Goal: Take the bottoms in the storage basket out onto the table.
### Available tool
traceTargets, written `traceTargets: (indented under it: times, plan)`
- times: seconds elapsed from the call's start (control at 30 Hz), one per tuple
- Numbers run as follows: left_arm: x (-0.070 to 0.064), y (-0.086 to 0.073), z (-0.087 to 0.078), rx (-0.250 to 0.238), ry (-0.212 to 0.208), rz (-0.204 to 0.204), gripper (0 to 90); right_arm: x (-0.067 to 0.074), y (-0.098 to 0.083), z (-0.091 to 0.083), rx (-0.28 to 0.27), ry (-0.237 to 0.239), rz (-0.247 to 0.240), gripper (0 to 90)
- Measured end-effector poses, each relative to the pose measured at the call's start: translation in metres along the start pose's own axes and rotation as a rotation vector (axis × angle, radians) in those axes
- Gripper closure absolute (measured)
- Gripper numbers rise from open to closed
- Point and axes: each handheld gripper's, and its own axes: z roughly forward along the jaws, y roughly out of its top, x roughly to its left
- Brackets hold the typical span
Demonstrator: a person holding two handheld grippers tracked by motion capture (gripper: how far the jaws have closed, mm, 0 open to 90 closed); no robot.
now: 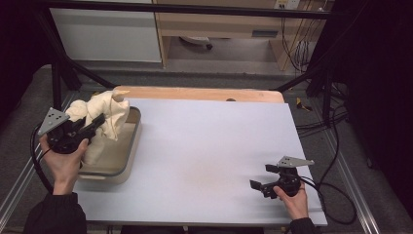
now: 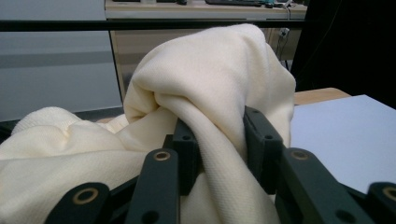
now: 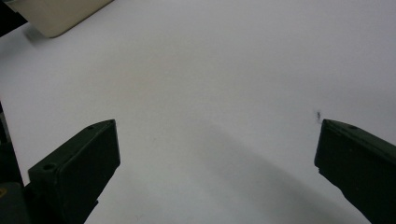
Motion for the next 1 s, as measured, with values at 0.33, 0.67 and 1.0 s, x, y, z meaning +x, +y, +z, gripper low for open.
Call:
traceTargets:
  times: [0.33, 0.67, 1.0]
  plan:
    - [-0.006, 0.003, -0.004, -0.025, -0.022, 0.003, 68.9, 0.000, 0.000, 0.000, 0.000, 0.000, 0.000, 0.5]
    - [-0.017, 0.007, -0.003, -0.030, -0.055, 0.017, 68.9, 0.000, 0.000, 0.000, -0.001, 0.002, 0.002, 0.5]
    - [-0.029, 0.010, 0.001, -0.033, -0.084, 0.028, 68.9, 0.000, 0.000, 0.000, -0.002, 0.001, -0.001, 0.6]
